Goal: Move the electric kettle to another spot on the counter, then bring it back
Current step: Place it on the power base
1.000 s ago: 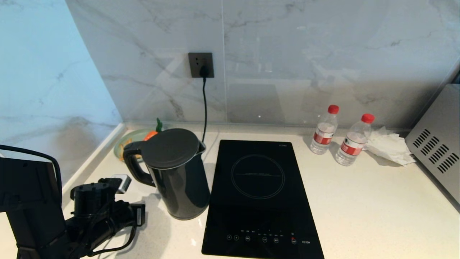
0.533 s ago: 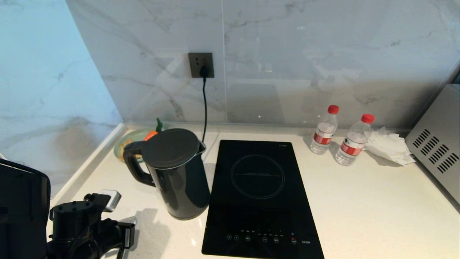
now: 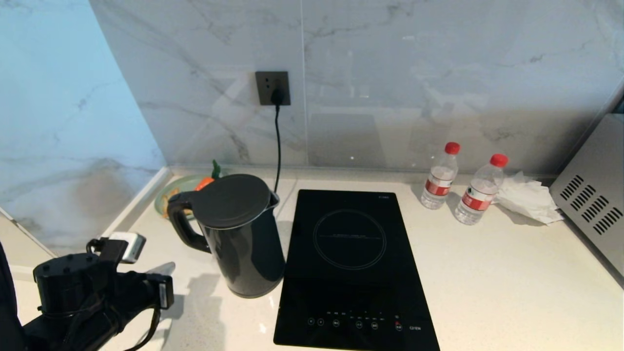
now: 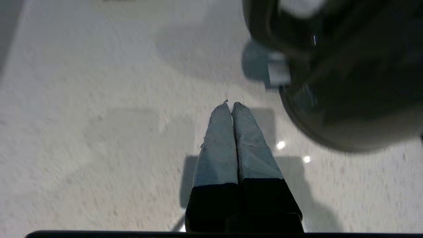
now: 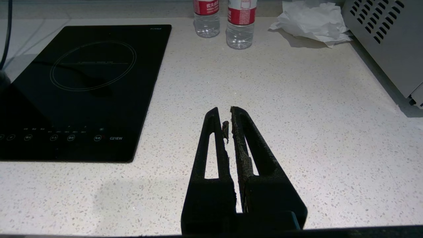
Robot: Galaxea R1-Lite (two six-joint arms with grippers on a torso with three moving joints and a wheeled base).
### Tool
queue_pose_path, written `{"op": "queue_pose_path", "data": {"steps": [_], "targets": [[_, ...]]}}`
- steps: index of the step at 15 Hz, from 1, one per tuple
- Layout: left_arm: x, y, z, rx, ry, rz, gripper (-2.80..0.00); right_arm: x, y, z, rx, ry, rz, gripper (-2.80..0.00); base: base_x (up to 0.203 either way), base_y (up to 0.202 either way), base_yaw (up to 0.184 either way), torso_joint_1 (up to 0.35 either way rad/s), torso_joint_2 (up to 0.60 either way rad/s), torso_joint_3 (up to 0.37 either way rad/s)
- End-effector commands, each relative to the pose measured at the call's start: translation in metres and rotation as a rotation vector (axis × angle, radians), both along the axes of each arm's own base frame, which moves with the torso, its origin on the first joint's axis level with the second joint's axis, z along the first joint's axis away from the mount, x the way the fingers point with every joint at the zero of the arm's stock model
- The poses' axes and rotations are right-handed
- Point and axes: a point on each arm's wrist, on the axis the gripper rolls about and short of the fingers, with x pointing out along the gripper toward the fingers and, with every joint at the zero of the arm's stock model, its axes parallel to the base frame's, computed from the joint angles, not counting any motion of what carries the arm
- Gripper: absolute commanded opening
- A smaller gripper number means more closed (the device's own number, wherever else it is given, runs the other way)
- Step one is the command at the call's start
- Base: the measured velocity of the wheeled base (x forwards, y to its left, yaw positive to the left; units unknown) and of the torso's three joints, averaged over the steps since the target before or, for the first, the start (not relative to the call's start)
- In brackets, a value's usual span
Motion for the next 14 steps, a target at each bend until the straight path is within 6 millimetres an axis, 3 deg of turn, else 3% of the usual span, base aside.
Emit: {"op": "queue_pose_path", "data": {"steps": [1, 5, 10, 14], "targets": [[0.019, 0.004, 0.033, -0.004, -0.155, 0.055, -2.8, 0.0, 0.0, 0.0, 0.0, 0.0, 0.001, -2.8, 0.0, 0.0, 0.0, 0.0, 0.0, 0.0], [0.021, 0.009, 0.073, -0.015, -0.152, 0.089, -2.8, 0.0, 0.0, 0.0, 0.0, 0.001, 0.001, -2.8, 0.0, 0.0, 0.0, 0.0, 0.0, 0.0], [0.014, 0.014, 0.065, -0.013, -0.107, 0.095, -2.8, 0.0, 0.0, 0.0, 0.0, 0.0, 0.0, -2.8, 0.0, 0.0, 0.0, 0.0, 0.0, 0.0], [-0.003, 0.021, 0.056, -0.032, -0.06, 0.055, -2.8, 0.0, 0.0, 0.0, 0.0, 0.0, 0.0, -2.8, 0.0, 0.0, 0.0, 0.0, 0.0, 0.0]]}}
